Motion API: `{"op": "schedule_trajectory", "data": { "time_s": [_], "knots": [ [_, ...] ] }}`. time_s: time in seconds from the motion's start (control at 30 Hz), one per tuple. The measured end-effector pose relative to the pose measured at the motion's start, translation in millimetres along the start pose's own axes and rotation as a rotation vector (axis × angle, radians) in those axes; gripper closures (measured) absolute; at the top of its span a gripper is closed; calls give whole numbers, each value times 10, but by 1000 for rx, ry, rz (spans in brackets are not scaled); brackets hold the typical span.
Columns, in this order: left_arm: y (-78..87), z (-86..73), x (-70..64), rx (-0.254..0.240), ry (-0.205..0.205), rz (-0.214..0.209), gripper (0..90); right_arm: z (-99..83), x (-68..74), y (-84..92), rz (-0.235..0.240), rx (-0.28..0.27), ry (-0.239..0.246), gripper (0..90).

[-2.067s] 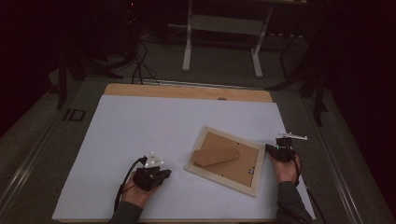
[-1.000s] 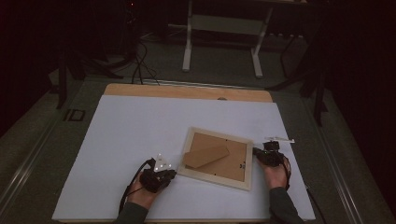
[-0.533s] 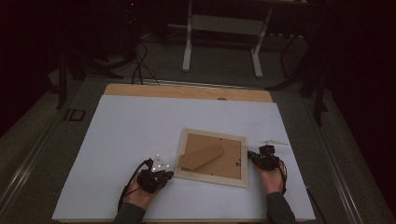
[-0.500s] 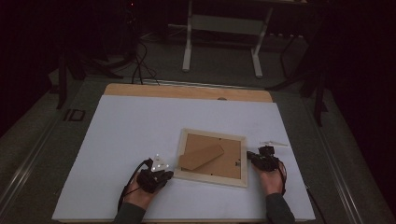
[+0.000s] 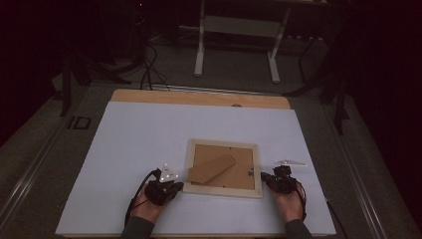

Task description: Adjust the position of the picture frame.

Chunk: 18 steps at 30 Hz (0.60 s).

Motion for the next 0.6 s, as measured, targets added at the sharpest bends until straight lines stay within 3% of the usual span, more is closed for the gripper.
{"op": "schedule_trajectory", "data": {
  "time_s": [0.2, 0.47, 0.6],
  "knots": [
    [4, -2, 13, 0, 10, 0, 900, -120, 77, 101, 24, 26, 11, 900],
    [44, -14, 138, -4, 64, 27, 900, -58, 179, 21, 44, 26, 10, 900],
    [64, -25, 174, 1, 68, 32, 900, -22, 216, -19, 44, 24, 10, 900]
  ]
}}
Point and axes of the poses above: each handheld gripper's, and its own axes: y roughly backward along the jaws, z roughly out of its top, x roughly to its left, the point moved 10 cm from there along -y, roughly forward along the jaws, and after that the axes turned 6 degrees about y, right-handed, at the moved point
